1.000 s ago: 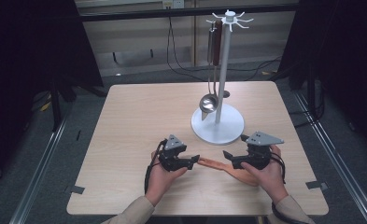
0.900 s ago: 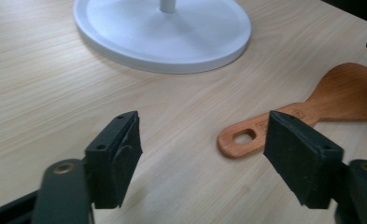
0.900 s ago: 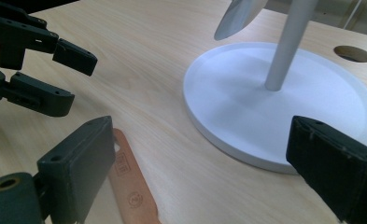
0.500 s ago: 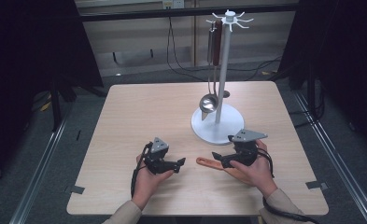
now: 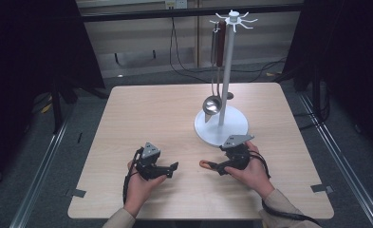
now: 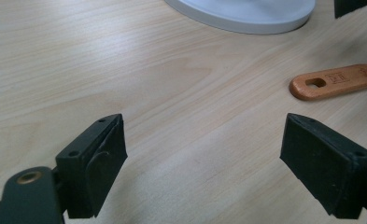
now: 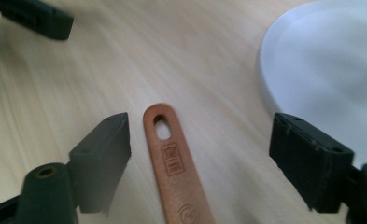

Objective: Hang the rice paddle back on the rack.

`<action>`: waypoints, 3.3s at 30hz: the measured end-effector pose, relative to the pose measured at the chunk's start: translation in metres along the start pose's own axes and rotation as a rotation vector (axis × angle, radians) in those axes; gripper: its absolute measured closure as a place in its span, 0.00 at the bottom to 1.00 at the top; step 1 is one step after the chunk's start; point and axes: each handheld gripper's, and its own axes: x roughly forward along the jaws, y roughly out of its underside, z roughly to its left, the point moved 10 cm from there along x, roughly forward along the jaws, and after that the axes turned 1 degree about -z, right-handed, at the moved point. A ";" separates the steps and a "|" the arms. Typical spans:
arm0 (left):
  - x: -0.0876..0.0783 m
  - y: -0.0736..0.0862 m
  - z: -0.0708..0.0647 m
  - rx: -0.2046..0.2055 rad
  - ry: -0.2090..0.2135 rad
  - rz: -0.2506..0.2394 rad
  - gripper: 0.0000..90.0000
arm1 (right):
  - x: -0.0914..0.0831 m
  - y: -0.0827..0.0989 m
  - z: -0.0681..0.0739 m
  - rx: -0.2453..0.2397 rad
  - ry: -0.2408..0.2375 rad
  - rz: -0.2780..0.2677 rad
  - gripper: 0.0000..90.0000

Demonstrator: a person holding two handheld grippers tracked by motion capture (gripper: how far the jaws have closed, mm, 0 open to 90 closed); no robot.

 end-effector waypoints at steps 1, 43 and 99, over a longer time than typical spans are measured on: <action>-0.001 0.001 0.002 0.019 0.002 0.011 0.16 | 0.002 0.002 0.002 -0.002 -0.016 0.019 0.27; 0.002 0.000 0.002 -0.014 0.001 -0.004 0.14 | -0.009 0.035 -0.007 0.012 -0.011 0.282 0.64; 0.008 -0.003 -0.003 0.006 0.031 0.012 0.10 | -0.045 -0.034 -0.017 0.138 0.146 -0.132 0.74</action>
